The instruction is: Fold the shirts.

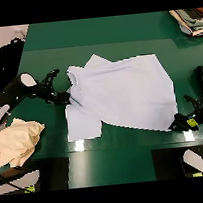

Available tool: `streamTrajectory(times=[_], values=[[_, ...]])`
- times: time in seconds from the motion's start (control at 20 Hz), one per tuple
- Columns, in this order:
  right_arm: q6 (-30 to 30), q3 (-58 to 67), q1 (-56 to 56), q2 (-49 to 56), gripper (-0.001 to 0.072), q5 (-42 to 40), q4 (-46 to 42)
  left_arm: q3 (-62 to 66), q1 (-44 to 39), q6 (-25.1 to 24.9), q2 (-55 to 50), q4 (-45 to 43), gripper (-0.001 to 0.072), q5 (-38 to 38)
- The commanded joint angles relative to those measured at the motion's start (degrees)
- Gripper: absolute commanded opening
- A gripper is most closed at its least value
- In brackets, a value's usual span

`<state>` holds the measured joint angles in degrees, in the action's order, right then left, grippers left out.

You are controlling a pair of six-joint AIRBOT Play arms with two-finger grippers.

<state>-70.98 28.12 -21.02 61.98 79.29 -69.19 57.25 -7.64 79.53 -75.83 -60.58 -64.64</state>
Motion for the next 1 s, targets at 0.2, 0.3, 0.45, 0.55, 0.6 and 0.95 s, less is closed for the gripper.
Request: streamTrajectory(times=[0.2, 0.3, 0.45, 0.55, 0.6, 0.95], values=[[-1.0, 19.8, 7.3, -14.7, 0.0017, -3.7, 0.7, 8.7, 0.1, 2.0, 16.8, -0.3, 0.0026, -3.9], [-1.2, 31.3, 8.9, -17.2, 0.0016, -4.5, 0.7, 16.3, 0.1, 3.7, 21.9, -0.3, 0.0026, -4.5], [-1.2, 49.2, 9.8, -19.2, 0.0017, -5.5, 0.6, 31.0, 0.1, 6.4, 27.2, -0.3, 0.0025, -4.4], [-1.2, 59.9, 9.7, -19.6, 0.0016, -5.4, 0.0, 42.9, 0.1, 8.0, 28.0, -0.3, 0.0025, -5.0], [-1.2, 65.0, 9.7, -19.5, 0.0017, -5.2, 0.0, 48.6, 0.1, 8.8, 28.0, -0.3, 0.0025, -5.0], [-3.4, 92.1, 9.7, -12.6, 0.0016, 0.6, -4.5, 67.6, 0.1, 10.3, 28.0, -5.5, 0.0024, -1.1]])
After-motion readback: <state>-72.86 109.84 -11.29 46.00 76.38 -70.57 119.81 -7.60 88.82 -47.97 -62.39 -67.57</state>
